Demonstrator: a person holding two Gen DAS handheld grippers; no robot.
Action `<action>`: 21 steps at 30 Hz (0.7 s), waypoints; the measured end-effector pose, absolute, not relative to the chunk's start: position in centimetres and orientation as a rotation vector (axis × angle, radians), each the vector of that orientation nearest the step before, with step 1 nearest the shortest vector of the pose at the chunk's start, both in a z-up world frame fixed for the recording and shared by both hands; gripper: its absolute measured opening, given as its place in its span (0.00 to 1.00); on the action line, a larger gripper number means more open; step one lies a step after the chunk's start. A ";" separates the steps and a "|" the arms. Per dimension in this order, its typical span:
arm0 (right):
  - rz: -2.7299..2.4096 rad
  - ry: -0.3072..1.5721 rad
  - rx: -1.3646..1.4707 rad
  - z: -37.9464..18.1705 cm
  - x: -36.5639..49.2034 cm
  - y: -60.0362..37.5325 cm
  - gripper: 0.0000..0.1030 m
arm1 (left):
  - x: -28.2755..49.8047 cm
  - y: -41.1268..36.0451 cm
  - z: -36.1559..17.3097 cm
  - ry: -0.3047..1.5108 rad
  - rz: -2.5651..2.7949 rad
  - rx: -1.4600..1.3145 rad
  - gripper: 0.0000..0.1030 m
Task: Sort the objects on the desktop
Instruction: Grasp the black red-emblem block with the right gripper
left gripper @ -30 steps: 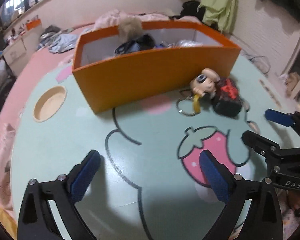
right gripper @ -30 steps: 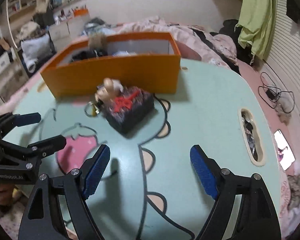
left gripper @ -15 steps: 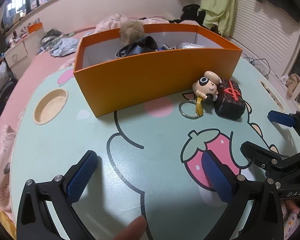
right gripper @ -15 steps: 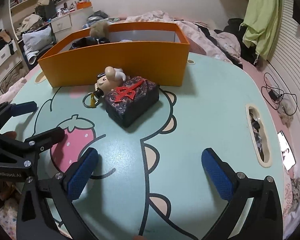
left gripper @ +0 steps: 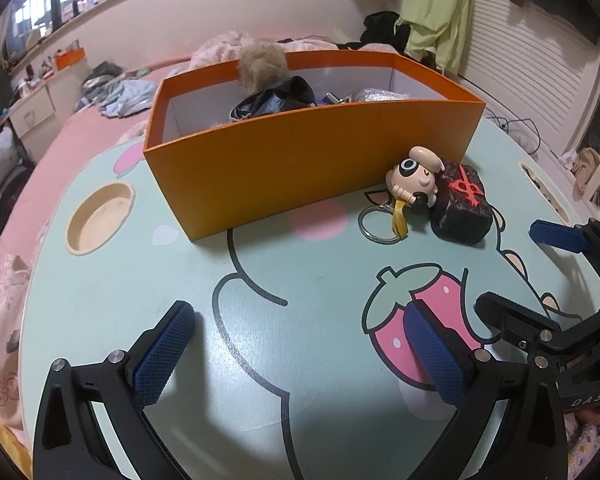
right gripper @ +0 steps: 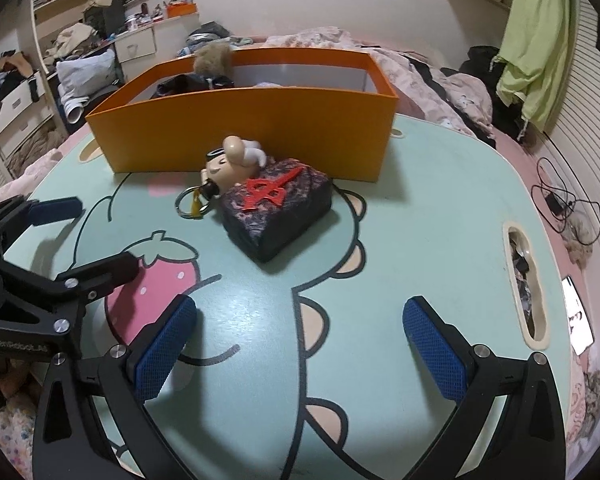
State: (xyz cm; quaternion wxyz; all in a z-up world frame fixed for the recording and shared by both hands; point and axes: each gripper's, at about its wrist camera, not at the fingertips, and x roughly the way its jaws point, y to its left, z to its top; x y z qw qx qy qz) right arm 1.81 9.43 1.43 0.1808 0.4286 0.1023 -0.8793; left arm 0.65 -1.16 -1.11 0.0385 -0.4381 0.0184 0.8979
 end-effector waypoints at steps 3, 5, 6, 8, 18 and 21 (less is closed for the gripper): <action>-2.482 0.289 1.206 1.4 1.8 9.5 1.00 | 0.7 -1.3 -1.2 0.057 2.755 -1.333 1.00; -2.492 0.281 1.203 1.4 1.9 9.6 1.00 | 0.8 -1.3 -1.2 0.056 2.756 -1.331 1.00; -2.500 0.275 1.206 1.4 1.9 9.7 1.00 | 0.8 -1.3 -1.2 0.057 2.756 -1.329 1.00; -2.522 0.260 1.213 1.4 1.9 10.0 1.00 | 0.9 -1.3 -1.3 0.055 2.756 -1.327 1.00; -2.570 0.030 1.136 4.5 0.9 11.0 1.00 | 1.0 -1.4 -1.3 0.051 2.756 -1.324 1.00; -2.615 -0.028 1.186 5.1 -1.3 10.1 0.99 | 1.1 -1.3 -1.3 0.051 2.756 -1.322 1.00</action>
